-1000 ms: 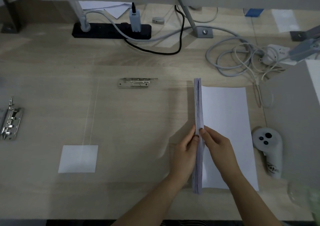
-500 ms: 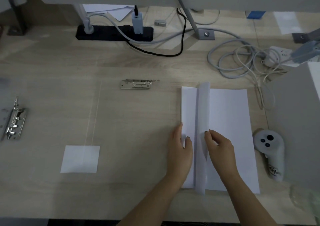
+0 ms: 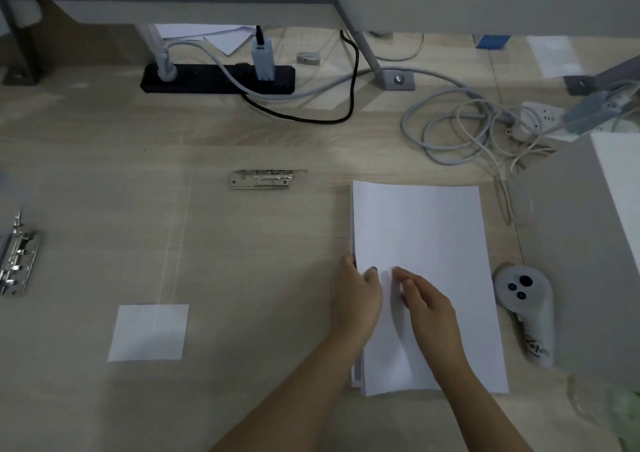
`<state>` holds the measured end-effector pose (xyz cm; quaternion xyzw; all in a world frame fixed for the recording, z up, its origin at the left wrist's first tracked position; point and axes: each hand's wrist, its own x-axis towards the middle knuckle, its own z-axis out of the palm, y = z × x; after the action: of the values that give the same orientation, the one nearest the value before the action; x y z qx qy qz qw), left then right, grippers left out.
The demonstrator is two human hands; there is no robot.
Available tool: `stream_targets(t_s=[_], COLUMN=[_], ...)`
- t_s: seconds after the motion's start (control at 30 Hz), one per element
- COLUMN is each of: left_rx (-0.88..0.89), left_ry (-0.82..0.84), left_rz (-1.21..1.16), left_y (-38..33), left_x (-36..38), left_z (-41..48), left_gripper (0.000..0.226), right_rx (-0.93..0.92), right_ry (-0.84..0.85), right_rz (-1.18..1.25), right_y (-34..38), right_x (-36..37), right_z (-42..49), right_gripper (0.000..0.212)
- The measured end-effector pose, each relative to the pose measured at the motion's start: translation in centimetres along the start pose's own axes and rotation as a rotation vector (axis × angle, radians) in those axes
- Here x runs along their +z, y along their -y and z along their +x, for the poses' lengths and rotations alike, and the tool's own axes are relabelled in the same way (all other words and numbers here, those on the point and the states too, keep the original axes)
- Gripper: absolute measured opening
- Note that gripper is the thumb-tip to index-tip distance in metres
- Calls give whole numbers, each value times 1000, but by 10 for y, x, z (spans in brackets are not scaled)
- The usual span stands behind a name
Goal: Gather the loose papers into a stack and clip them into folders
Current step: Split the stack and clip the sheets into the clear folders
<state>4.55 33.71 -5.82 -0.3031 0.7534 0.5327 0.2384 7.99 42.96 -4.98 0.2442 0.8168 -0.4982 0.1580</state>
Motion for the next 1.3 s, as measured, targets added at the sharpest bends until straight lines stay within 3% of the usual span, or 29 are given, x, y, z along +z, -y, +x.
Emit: stream_targets(t_s=[0.1, 0.27, 0.47, 0.57, 0.67, 0.73, 0.87, 1.0, 1.3], left_rx=[15, 75, 214, 290, 323, 315, 272, 229, 66], left_ry=[-80, -42, 80, 141, 130, 69, -53, -139, -194], left_rz=[41, 20, -154, -252, -344, -377, -309, -260, -20], left_y=[1, 6, -2, -7, -3, 3, 30, 62, 89], left_x=[5, 3, -23, -53, -88, -114, -164, -207, -233], left_z=[2, 6, -8, -11, -10, -8, -4, 4, 39], left_gripper=[41, 36, 34, 17, 15, 16, 25, 21, 26], right_rx=[3, -5, 23, 98, 107, 47, 6, 43, 125], right_ry=[-7, -18, -285, -252, -166, -143, -52, 29, -58], right_rz=[35, 75, 37, 150, 224, 198, 147, 92, -11], right_y=[-1, 0, 7, 15, 29, 39, 60, 63, 64], right_x=[-2, -5, -36, -47, -40, -27, 17, 72, 136], right_z=[1, 0, 9, 17, 18, 14, 3, -2, -1], right_gripper=[30, 26, 44, 53, 32, 15, 31, 19, 18])
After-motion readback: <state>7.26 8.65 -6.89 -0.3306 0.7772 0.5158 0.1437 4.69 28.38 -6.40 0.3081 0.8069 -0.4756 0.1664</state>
